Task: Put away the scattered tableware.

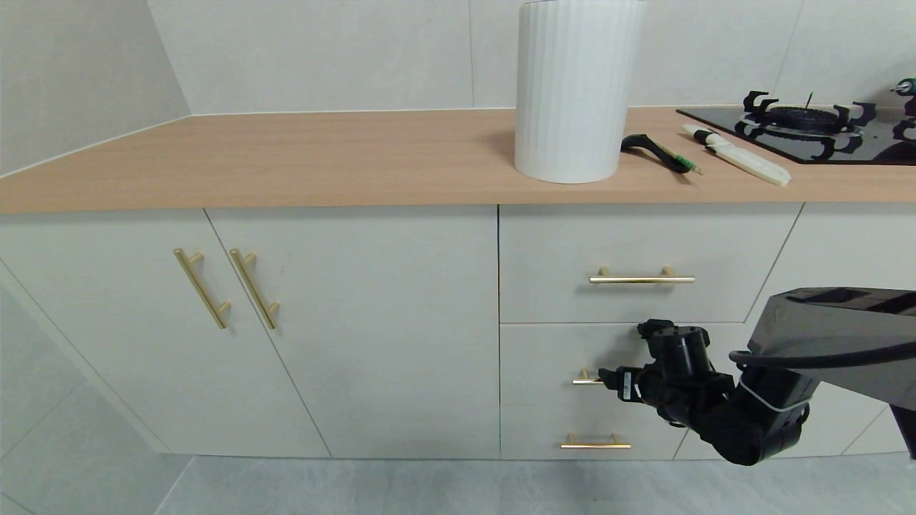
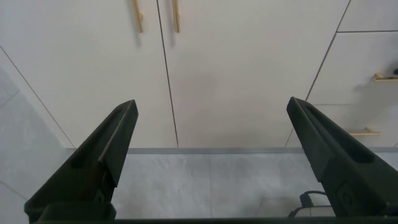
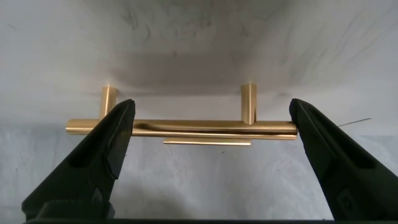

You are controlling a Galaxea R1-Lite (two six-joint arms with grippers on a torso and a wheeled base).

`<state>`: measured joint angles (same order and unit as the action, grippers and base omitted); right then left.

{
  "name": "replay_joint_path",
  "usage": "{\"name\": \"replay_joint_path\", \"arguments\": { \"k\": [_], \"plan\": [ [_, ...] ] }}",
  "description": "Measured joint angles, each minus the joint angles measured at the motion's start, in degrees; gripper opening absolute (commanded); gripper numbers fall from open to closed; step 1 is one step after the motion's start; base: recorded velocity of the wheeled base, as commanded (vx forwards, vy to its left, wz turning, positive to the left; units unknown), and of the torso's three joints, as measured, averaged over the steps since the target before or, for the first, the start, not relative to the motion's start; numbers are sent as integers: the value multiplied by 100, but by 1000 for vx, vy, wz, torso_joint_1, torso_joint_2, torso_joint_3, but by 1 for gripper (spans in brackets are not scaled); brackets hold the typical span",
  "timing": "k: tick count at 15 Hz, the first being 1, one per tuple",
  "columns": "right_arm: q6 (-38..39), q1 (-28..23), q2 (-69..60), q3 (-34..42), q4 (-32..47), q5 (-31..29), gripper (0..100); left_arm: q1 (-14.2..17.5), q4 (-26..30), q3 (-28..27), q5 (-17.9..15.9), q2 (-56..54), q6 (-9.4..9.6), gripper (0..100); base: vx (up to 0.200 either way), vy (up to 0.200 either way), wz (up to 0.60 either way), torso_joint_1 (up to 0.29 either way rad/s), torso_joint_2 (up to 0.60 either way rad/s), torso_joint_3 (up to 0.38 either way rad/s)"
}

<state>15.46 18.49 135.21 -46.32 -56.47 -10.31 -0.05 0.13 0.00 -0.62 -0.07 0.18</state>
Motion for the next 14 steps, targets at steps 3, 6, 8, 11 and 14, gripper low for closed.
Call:
{"name": "replay_joint_path", "arguments": {
  "k": [3,6,8,11,14],
  "plan": [
    [-22,7,74,-23,46,-28,100,0,0,0,0,0,0,100,0,0,0,0,0,0],
    [-20,22,173,-108,39,-150,100,0,2,0,0,0,0,100,0,0,0,0,0,0],
    [-20,22,215,-163,140,-173,100,0,0,0,0,0,0,100,0,0,0,0,0,0],
    [-18,20,223,-207,296,-191,100,0,-2,0,0,0,0,100,0,0,0,0,0,0],
    [-24,20,204,-169,360,-189,100,0,-2,0,0,0,0,100,0,0,0,0,0,0]
  ]
}}
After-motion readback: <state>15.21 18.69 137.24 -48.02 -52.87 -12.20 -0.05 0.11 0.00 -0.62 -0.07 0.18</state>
